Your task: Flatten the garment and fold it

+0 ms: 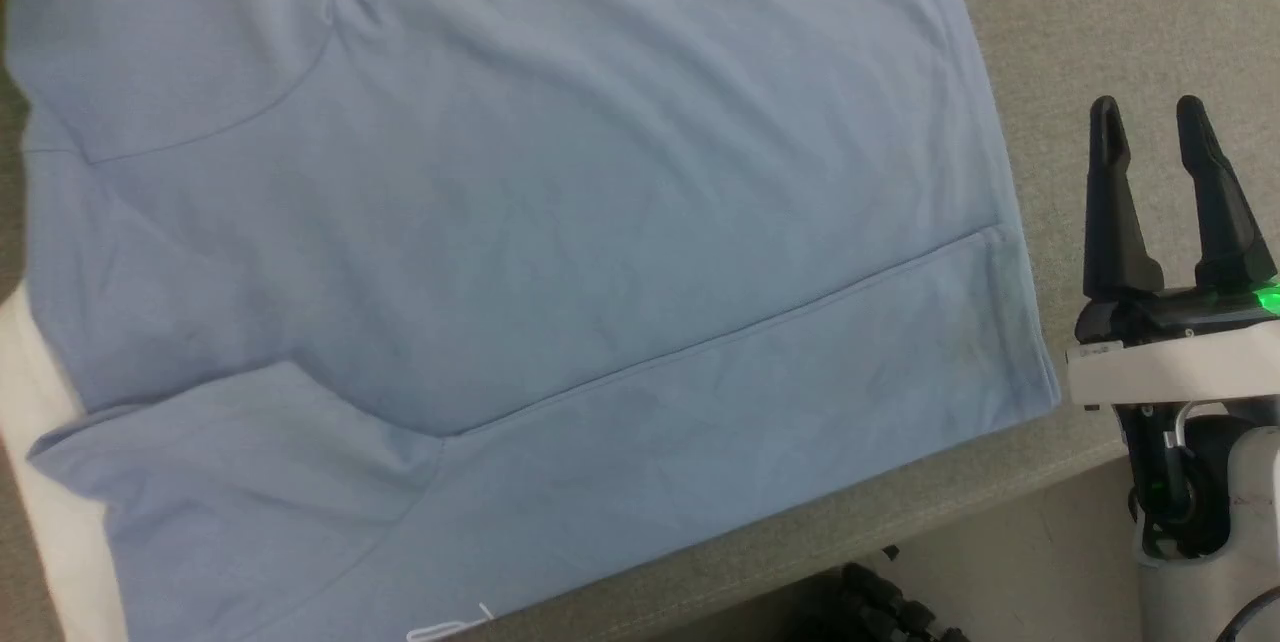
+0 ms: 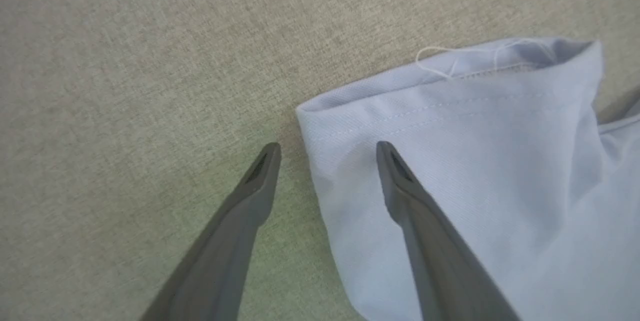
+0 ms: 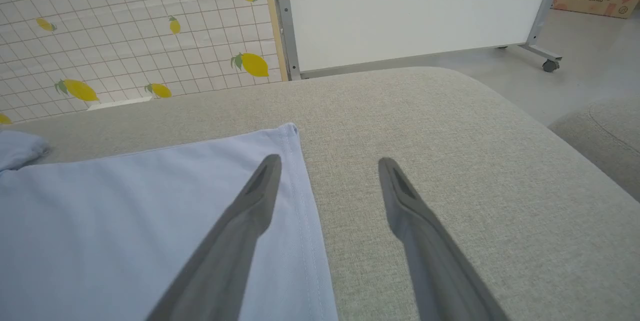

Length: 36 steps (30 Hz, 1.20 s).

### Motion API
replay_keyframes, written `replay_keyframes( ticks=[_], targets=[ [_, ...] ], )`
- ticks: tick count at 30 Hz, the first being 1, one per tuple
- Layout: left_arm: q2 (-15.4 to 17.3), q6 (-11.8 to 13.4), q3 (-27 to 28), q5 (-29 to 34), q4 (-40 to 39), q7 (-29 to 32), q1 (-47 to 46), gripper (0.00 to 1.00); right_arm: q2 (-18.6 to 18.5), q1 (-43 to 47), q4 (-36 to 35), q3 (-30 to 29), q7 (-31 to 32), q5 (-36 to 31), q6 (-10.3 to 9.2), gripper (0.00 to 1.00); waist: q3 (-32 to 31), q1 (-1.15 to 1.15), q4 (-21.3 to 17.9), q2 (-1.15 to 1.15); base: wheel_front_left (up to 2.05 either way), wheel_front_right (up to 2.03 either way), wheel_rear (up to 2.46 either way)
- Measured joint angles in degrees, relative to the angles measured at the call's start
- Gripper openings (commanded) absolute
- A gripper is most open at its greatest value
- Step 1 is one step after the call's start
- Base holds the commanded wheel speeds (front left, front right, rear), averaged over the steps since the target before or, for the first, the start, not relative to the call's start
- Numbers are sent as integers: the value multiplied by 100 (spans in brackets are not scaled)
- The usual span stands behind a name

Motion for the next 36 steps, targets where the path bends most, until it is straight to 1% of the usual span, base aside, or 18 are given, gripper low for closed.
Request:
replay_keyframes(
  ticks=[5,6,7,8,12,14,16,18,22,26,29,31,33,36],
  targets=[
    [127,9,-94,125,-38,81,-68,100,33,-4,58,-5,-34,-1,0,100,168,0,-102,0,0,0,0],
    [154,-13,-100,127,-52,129,-94,72,36,-5,63,-7,-34,-1,0,100,194,0,-109,0,0,0,0],
    [171,-29,-94,124,-67,133,-107,22,36,-9,70,-10,-34,-1,0,100,214,-1,-112,0,0,0,0],
    [178,-29,-81,120,-75,123,-111,0,40,-19,77,-12,-34,-2,0,100,224,-1,-109,0,0,0,0],
    [153,-27,-59,152,-52,-172,-99,0,52,-59,91,-35,-24,-43,0,100,210,0,-54,0,0,0,0],
    [55,-27,-35,121,33,-316,-63,0,41,-95,94,-35,34,-74,0,100,160,0,-17,0,0,0,0],
    [-44,-41,-32,116,70,-454,-43,0,-34,-115,99,-37,181,-76,0,100,92,0,25,0,0,0,0],
    [-146,-142,-31,119,70,-619,-37,0,-190,-125,104,-33,404,-63,0,100,11,0,79,0,0,0,0],
    [-370,-338,-32,241,14,-1126,-34,0,-780,-294,105,10,1058,15,0,100,-163,0,259,0,0,0,0],
    [-549,-438,-3,338,-227,-1727,15,0,-1613,-628,137,216,2033,327,0,100,-320,-1,512,0,0,0,0],
    [-613,-456,5,539,-542,-2181,146,0,-2366,-990,255,491,2911,673,0,100,-414,-1,755,0,0,0,0],
    [-636,-452,-1,587,-805,-2382,268,0,-2844,-1282,367,715,3450,959,0,100,-459,-1,930,0,0,0,0],
    [-656,-410,-12,603,-1084,-2509,405,0,-3233,-1569,503,953,3836,1194,1,100,-486,-1,1091,0,0,0,0],
    [-668,-212,-27,619,-1578,-2682,642,0,-3708,-2041,751,1314,4280,1485,1,100,-505,-1,1339,0,0,0,0]
  ],
)
